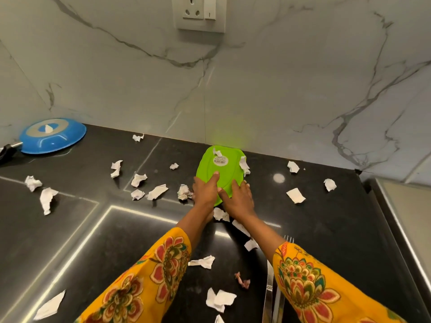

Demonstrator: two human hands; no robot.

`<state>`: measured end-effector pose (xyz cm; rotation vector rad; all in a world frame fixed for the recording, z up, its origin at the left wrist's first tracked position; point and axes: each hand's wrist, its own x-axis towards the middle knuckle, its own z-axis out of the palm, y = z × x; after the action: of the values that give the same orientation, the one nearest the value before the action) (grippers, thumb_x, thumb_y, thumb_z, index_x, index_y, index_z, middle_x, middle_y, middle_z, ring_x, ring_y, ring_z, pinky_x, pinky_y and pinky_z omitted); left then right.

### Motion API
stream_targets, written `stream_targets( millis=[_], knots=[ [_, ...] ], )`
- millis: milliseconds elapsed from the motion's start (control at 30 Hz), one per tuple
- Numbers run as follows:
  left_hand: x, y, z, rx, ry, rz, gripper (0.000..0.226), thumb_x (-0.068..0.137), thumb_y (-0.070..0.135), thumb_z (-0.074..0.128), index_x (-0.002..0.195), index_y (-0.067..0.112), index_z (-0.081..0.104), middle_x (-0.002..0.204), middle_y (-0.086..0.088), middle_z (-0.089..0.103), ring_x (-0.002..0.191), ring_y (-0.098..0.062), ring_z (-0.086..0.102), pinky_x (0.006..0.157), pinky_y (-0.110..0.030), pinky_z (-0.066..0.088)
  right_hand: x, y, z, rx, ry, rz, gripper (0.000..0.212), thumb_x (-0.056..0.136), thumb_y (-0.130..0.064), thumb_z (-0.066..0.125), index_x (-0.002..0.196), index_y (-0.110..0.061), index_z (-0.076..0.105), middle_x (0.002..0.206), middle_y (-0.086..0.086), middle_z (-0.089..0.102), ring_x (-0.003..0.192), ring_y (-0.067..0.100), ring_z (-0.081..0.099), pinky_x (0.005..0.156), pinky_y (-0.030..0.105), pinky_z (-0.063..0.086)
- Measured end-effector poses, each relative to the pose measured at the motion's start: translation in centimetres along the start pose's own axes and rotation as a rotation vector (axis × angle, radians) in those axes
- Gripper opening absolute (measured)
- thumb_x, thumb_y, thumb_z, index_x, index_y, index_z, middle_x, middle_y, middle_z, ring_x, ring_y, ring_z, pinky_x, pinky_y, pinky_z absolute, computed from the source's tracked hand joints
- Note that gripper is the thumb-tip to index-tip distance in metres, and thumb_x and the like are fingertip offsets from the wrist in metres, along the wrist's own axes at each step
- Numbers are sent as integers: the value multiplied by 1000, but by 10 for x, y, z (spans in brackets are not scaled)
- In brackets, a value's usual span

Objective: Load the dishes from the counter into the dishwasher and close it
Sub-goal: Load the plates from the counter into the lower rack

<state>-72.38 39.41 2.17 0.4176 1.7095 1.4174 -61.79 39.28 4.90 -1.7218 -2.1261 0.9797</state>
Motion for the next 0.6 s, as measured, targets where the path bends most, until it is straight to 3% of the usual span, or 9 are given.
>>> stream_targets(
  millis=[67, 133, 167, 233, 333, 433, 600],
  knots=[
    [37, -9, 3, 62, 67, -72, 121, 33, 72, 65, 136, 15, 39, 134, -13, 48, 120, -35, 50, 98, -53, 44, 4, 1, 2, 27, 43, 3, 67, 95, -51, 39, 148, -13, 22, 157, 17, 7, 146, 29, 2, 117, 39, 7],
    [53, -6, -1, 40, 116, -152, 123, 23, 71, 71, 129, 13, 47, 131, -16, 52, 113, -38, 54, 93, -54, 46, 4, 2, 5, 59, 76, 4, 66, 94, -51, 40, 147, -14, 26, 157, 15, 10, 146, 27, 5, 117, 38, 8],
    [55, -4, -4, 7, 109, -160, 114, 29, 68, 73, 125, 11, 51, 129, -18, 55, 110, -38, 57, 92, -54, 48, 3, 2, 6, 71, 87, 8, 65, 94, -51, 40, 146, -14, 27, 157, 14, 11, 146, 27, 5, 116, 39, 9],
    [22, 21, -9, -62, 74, -179, 80, 60, 48, 75, 121, 2, 54, 122, -18, 59, 105, -36, 60, 90, -50, 51, 2, 3, 5, 101, 110, 21, 65, 94, -51, 41, 146, -14, 27, 157, 13, 13, 146, 27, 7, 116, 40, 11],
    [-35, 53, -12, -224, 34, -163, 25, 91, 12, 58, 112, -2, 56, 106, -17, 62, 83, -29, 62, 74, -38, 52, 4, 1, 0, 164, 117, 30, 64, 93, -52, 42, 142, -12, 33, 153, 14, 25, 143, 29, 17, 115, 43, 18],
    [-49, 52, -11, -261, -19, -105, 26, 95, -2, 45, 118, -5, 56, 116, -22, 61, 80, -26, 59, 67, -32, 50, 0, -4, -10, 225, 119, 16, 59, 93, -52, 43, 132, -8, 44, 136, 16, 47, 129, 33, 40, 107, 46, 33],
    [-74, 54, -19, -296, -7, -22, 30, 92, -4, 50, 122, -2, 50, 117, -19, 61, 97, -27, 61, 86, -40, 53, -21, -11, -22, 305, 89, 7, 58, 94, -55, 39, 130, -11, 45, 127, 13, 54, 115, 30, 52, 96, 40, 43]
  ],
)
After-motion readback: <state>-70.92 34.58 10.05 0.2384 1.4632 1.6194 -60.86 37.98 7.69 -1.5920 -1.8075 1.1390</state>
